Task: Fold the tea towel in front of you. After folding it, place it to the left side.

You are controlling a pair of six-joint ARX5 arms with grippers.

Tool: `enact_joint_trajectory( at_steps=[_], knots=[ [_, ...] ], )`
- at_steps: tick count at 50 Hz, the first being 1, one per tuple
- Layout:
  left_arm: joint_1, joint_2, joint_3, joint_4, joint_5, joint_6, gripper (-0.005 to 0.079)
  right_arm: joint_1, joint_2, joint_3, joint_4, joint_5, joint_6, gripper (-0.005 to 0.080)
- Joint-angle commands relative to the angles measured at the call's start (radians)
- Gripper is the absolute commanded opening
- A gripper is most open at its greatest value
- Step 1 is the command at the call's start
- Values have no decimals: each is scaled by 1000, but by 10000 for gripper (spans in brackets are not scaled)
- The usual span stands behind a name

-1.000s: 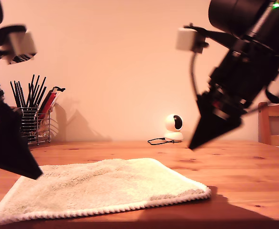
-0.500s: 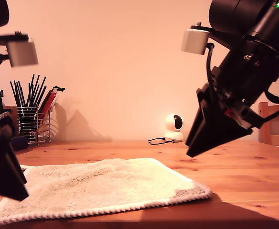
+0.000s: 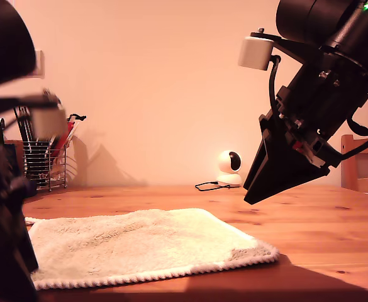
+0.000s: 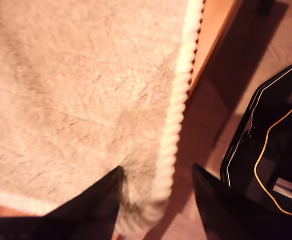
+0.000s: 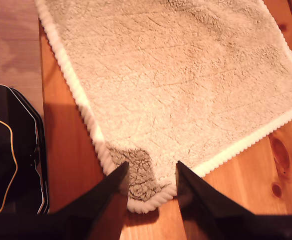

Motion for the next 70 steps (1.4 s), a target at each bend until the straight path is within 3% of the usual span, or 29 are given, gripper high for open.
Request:
enact_joint_trajectory(
  at_steps=[1, 7, 17, 32, 43, 53, 70],
  knots=[
    [-3, 30, -16, 23, -3, 21, 400, -2, 5, -10, 5, -3, 5, 265],
    [-3, 55, -16, 37, -16, 32, 362, -2, 5, -10, 5, -4, 5, 265],
    [-3, 53, -12, 37, -19, 35, -26, -2, 5, -10, 4, -38, 0, 266],
    [-5, 44, 53, 10, -22, 35, -20, 1, 7, -10, -80, -68, -74, 303],
    [-10, 1, 139, -63, -3, 27, -20, 48, 7, -10, -89, -121, -82, 340],
    [-10, -5, 229, -150, 40, 0, -20, 126, 9, -10, -29, -135, -66, 351],
    [-10, -6, 354, -282, 87, -27, -20, 208, 37, -10, 184, -150, 106, 353]
  ],
)
